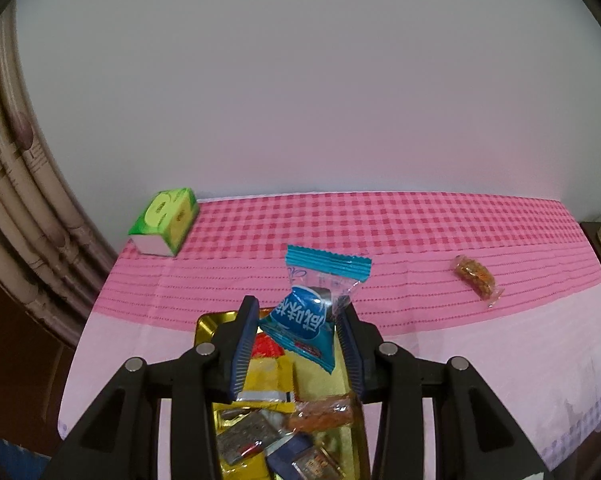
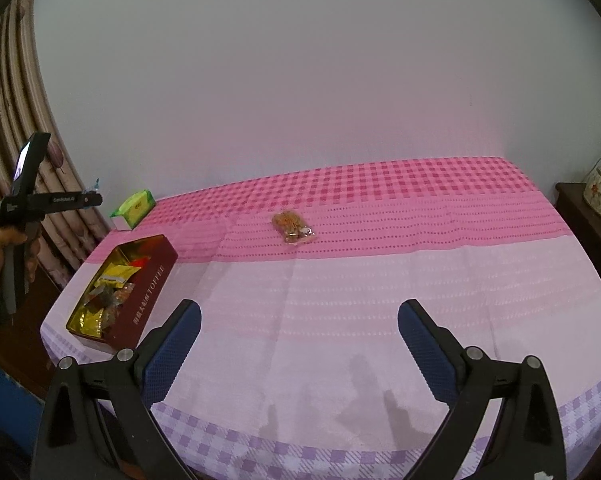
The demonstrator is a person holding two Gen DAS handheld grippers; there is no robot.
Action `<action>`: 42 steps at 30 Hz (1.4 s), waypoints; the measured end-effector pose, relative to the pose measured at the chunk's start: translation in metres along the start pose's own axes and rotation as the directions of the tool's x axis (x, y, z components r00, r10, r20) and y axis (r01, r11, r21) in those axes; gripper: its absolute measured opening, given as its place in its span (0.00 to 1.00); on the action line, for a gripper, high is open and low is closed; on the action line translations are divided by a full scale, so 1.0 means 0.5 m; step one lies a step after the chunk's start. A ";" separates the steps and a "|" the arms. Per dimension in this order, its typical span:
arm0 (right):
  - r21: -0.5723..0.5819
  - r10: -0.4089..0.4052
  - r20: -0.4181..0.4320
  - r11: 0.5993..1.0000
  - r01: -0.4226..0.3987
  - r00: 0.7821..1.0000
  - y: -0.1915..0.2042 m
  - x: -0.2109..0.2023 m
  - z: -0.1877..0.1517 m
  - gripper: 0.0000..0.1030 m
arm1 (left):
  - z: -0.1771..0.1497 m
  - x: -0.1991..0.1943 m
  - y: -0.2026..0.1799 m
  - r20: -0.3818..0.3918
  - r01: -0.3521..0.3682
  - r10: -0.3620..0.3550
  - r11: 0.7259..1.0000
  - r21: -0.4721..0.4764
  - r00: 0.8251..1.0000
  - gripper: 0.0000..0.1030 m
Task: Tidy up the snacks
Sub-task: 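Carry the blue candy with the left gripper over the tin tray, then lower the blue candy into the tray and open the left gripper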
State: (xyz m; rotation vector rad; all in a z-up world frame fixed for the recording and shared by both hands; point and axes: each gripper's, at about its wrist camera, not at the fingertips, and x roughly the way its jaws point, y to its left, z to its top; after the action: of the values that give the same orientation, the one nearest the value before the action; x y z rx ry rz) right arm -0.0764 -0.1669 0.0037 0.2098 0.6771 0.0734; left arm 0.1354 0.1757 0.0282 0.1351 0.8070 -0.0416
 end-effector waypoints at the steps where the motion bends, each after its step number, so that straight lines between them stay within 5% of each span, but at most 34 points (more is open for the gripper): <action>1: 0.000 0.001 0.002 1.000 -0.001 1.000 0.000 -0.002 0.001 0.96 | -0.003 -0.002 0.003 -0.001 -0.003 0.003 1.000 -0.001 1.000 0.39; 16: -0.003 0.005 0.017 1.000 -0.005 1.000 0.009 -0.017 0.004 0.98 | -0.113 0.025 0.071 -0.086 -0.044 0.039 0.998 -0.055 0.996 0.39; 25: -0.027 -0.016 -0.042 1.000 0.015 0.999 0.012 0.027 -0.018 0.98 | -0.177 0.085 0.104 -0.135 -0.046 0.033 0.994 -0.096 0.990 0.39; 42: -0.034 -0.037 -0.099 0.999 0.034 0.994 -0.001 0.067 -0.041 0.98 | -0.119 0.182 0.010 -0.162 0.016 -0.035 0.993 -0.117 0.986 0.42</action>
State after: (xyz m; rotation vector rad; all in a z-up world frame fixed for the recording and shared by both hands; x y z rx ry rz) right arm -0.0635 -0.1593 -0.0326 0.1642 0.7784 0.0609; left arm 0.1562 0.1903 -0.0778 0.0188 0.9731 -0.0082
